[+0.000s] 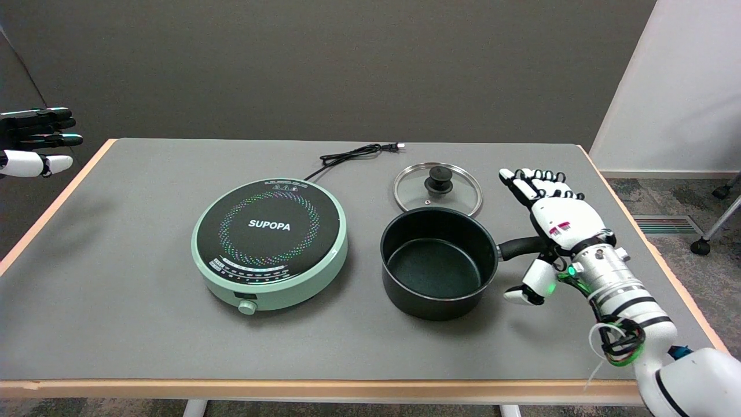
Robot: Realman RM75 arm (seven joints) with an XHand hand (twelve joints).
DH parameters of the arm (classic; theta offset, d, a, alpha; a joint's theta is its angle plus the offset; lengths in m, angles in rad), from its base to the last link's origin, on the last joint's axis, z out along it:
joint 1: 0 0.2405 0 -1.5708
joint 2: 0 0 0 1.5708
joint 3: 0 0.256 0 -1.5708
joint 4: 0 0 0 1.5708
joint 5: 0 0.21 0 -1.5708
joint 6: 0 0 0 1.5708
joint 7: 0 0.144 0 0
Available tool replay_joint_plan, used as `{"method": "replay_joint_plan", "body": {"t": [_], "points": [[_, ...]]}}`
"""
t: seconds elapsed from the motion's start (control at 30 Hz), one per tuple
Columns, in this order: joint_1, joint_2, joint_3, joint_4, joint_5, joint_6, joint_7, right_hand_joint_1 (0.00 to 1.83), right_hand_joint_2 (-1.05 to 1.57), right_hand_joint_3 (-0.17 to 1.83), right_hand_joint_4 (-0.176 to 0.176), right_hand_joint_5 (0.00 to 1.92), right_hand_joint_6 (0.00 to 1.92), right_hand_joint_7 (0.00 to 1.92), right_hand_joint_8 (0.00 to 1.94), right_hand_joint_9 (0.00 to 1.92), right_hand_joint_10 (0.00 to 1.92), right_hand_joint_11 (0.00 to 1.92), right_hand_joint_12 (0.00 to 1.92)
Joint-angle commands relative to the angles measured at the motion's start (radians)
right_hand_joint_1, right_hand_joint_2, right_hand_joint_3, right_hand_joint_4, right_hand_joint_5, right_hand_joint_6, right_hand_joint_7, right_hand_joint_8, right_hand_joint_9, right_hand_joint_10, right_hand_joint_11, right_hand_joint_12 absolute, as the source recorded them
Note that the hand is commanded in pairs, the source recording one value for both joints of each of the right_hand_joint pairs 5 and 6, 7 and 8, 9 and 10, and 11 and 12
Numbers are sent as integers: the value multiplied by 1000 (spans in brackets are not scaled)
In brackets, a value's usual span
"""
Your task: Pick up the soup pot.
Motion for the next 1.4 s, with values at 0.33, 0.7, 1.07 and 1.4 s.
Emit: {"method": "replay_joint_plan", "body": {"t": [0.33,0.7,1.07,1.4], "points": [[99,-57,-181,6,-210,223,-52,1130,-545,1085,176,43,43,43,43,43,43,43,43],[92,-95,-180,11,-241,259,-52,1132,-520,1072,176,52,52,52,52,52,52,52,52],[87,-94,-180,6,-210,279,-52,1127,-507,1047,176,52,52,52,52,52,52,52,52],[81,-91,-182,6,-184,298,-52,1124,-510,1056,176,59,59,59,59,59,59,59,59]]}}
